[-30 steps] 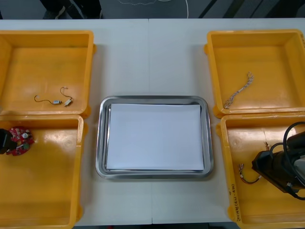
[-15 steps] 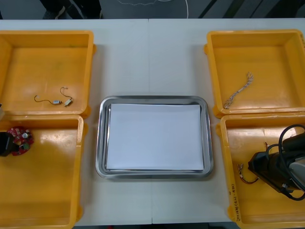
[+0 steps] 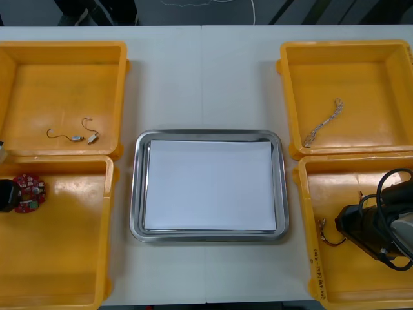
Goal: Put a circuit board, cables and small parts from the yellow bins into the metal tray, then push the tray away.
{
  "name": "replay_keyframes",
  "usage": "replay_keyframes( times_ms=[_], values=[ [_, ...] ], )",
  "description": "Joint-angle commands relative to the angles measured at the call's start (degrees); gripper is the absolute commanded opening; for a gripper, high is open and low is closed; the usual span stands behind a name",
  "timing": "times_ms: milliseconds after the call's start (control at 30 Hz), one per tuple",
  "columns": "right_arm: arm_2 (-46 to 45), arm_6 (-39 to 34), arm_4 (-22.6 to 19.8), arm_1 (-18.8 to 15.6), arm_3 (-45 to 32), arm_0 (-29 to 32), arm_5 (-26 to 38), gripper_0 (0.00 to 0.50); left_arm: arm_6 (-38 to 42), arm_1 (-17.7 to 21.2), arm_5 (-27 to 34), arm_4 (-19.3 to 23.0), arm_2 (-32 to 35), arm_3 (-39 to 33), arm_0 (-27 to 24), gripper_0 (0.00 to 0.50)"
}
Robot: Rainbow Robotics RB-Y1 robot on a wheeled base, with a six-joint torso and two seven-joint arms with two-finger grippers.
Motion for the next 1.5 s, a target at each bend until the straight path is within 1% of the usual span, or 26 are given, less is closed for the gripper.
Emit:
replay_keyframes(
  times_ms=[33, 133, 233, 300, 433, 500, 633, 667, 833, 933, 967, 1033, 1067, 1133, 1167, 1233, 1333, 1367, 1433, 1500],
  values=[
    [1.4, 1.2, -0.4, 0.9, 1.4, 0.0, -0.4, 0.000, -8.2, 1.3, -0.6, 0.0, -0.4, -0.3, 1.1, 0.000],
    [1.1, 1.6, -0.5, 0.8, 1.4, 0.0, -0.4, 0.000, -8.1, 1.3, -0.3, 0.2, -0.2, -1.0, 1.2, 0.000],
    [0.9, 2.4, -0.8, 0.8, 1.0, -0.2, -0.1, 0.000, -7.7, 1.3, 1.6, 0.4, 0.6, -3.2, 1.7, 0.000],
    [0.4, 2.7, -1.2, 0.7, 0.8, -0.3, 0.3, 0.000, -7.4, 1.3, 3.3, 0.7, 1.8, -6.0, 3.2, 0.000],
    [-0.9, 3.2, -2.1, 0.4, -0.7, -0.8, 2.5, 0.000, -6.7, 1.3, 4.4, 1.2, 2.5, -9.8, 6.0, 0.000],
    [-2.3, 3.5, -3.0, 0.3, -2.7, -1.4, 5.4, 0.000, -6.3, 1.3, 4.8, 1.3, 2.5, -11.5, 7.5, 0.000],
    [-6.6, 4.6, -8.0, 0.2, -6.0, -2.5, 11.1, 0.000, -6.1, 1.3, 4.9, 1.8, 2.2, -12.7, 9.1, 0.000],
    [-7.1, 4.7, -8.5, 0.2, -6.6, -2.9, 11.9, 0.000, -6.1, 1.3, 4.9, 1.8, 2.1, -12.8, 9.4, 0.000],
    [-8.2, 6.6, -9.1, -0.4, -11.8, -4.5, 16.9, 0.000, -6.1, 1.3, 4.9, 1.8, 1.1, -14.7, 11.6, 0.000],
    [-8.3, 7.7, -9.5, -1.1, -14.0, -5.6, 18.0, 0.000, -6.1, 1.3, 4.9, 1.8, 0.6, -15.4, 12.2, 0.000],
    [-8.3, 8.3, -9.6, -1.2, -14.4, -5.8, 18.1, 0.000, -6.0, 1.3, 4.9, 1.8, 0.6, -15.4, 12.2, 0.000],
    [-8.3, 12.6, -9.9, -1.4, -15.2, -6.9, 19.2, 0.000, -6.0, 1.2, 4.9, 1.4, 0.3, -15.4, 12.1, 0.000],
    [-8.2, 13.5, -10.1, -1.4, -15.3, -7.3, 19.7, 0.000, -6.0, 1.2, 4.8, 1.3, 0.2, -15.4, 12.2, 0.002],
    [-8.3, 17.5, -11.3, -1.3, -15.4, -8.7, 21.0, 0.000, -6.0, 0.8, 4.6, 1.1, 0.1, -15.3, 12.1, 0.007],
    [-8.3, 18.3, -11.5, -1.3, -15.4, -9.0, 21.3, 0.000, -6.0, 0.6, 4.6, 1.0, 0.1, -15.3, 12.1, 0.008],
    [-8.3, 21.3, -12.9, -1.3, -15.3, -10.5, 22.6, 0.000, -6.0, -0.3, 4.6, 0.6, 0.1, -15.3, 12.1, 0.018],
    [-8.3, 24.9, -13.7, -1.1, -15.6, -12.4, 24.2, 0.000, -6.1, -1.6, 4.5, -0.2, 0.1, -15.3, 12.1, 0.018],
    [-8.3, 25.5, -13.9, -1.1, -15.6, -12.8, 24.6, 0.000, -6.1, -1.8, 4.5, -0.3, 0.1, -15.3, 12.1, 0.023],
    [-8.3, 27.5, -14.6, -1.0, -15.6, -13.9, 25.2, 0.000, -6.2, -2.1, 4.5, -0.7, 0.1, -15.3, 12.1, 0.052],
    [-8.3, 28.6, -16.3, -1.0, -15.6, -15.3, 25.8, 0.000, -6.3, -2.5, 4.5, -1.0, 0.2, -15.3, 12.1, 0.119]
  ],
)
